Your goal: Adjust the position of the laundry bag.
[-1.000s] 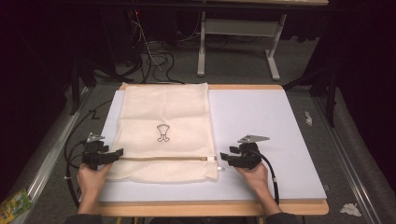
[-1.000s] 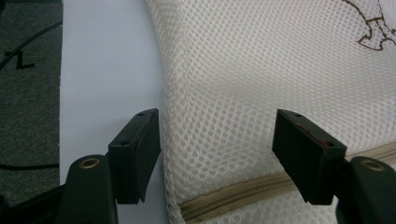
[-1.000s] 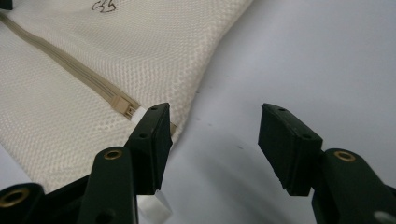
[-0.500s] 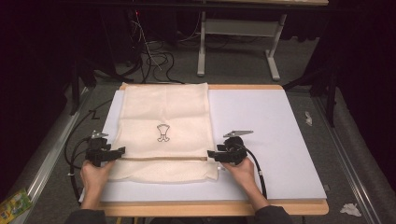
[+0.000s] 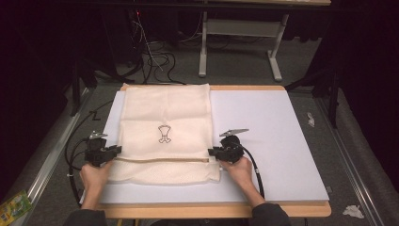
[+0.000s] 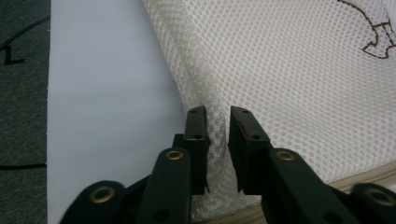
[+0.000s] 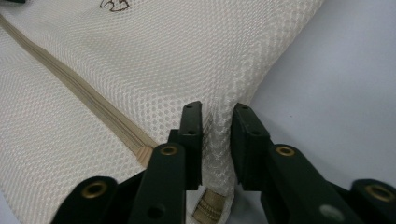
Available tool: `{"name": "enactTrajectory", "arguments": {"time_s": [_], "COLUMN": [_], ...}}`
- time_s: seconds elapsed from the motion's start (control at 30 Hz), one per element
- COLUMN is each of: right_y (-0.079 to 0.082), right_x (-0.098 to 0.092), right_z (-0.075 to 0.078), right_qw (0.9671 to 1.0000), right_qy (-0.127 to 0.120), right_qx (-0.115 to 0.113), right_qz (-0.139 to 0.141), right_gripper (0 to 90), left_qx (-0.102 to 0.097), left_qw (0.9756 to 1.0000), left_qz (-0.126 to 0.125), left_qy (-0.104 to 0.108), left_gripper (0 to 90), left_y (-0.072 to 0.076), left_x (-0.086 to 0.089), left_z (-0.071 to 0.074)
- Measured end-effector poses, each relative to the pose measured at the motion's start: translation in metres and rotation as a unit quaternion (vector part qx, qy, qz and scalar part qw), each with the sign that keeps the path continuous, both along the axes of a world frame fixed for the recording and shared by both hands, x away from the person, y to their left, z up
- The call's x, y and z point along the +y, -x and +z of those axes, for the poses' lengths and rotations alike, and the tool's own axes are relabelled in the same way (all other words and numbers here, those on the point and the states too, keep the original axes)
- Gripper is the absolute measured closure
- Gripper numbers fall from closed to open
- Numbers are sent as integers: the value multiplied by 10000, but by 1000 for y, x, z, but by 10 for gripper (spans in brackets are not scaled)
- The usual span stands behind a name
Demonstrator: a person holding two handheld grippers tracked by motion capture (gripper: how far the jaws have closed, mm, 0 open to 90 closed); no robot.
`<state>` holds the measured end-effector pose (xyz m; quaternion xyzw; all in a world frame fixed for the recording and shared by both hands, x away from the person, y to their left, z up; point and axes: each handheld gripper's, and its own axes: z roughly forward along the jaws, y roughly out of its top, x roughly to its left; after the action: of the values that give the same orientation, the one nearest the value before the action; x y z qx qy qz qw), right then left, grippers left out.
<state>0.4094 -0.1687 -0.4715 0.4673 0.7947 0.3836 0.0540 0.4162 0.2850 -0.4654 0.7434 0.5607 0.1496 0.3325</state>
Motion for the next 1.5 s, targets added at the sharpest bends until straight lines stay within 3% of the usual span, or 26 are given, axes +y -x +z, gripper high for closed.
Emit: {"name": "enactTrajectory", "arguments": {"time_s": [0.13,0.37,0.43,0.53,0.8,1.17,1.5], "right_y": [-1,1,2,4,7,9,13], "right_x": [2,1,-1,-2,-26,-44,-57], "right_z": [0,3,6,7,13,16,17], "right_qw": [10000,9997,9996,9992,9984,9977,9975], "right_qy": [23,84,94,126,83,59,107], "right_qx": [-22,-200,-269,-380,-521,-582,-622], "right_qz": [45,74,70,39,-180,-351,-330], "right_gripper": [861,880,881,881,882,882,880], "left_qx": [-59,-260,-329,-394,-475,-538,-663], "left_qw": [9999,9994,9993,9989,9978,9964,9949], "left_qz": [-91,-156,-193,-251,-464,-581,-729], "left_qy": [71,170,-15,-29,78,317,227], "left_gripper": [827,856,858,859,860,860,857], "left_y": [0,2,2,-1,-7,-7,-5], "left_x": [2,3,-1,-8,-30,-40,-55], "left_z": [1,5,6,9,10,15,15]}}
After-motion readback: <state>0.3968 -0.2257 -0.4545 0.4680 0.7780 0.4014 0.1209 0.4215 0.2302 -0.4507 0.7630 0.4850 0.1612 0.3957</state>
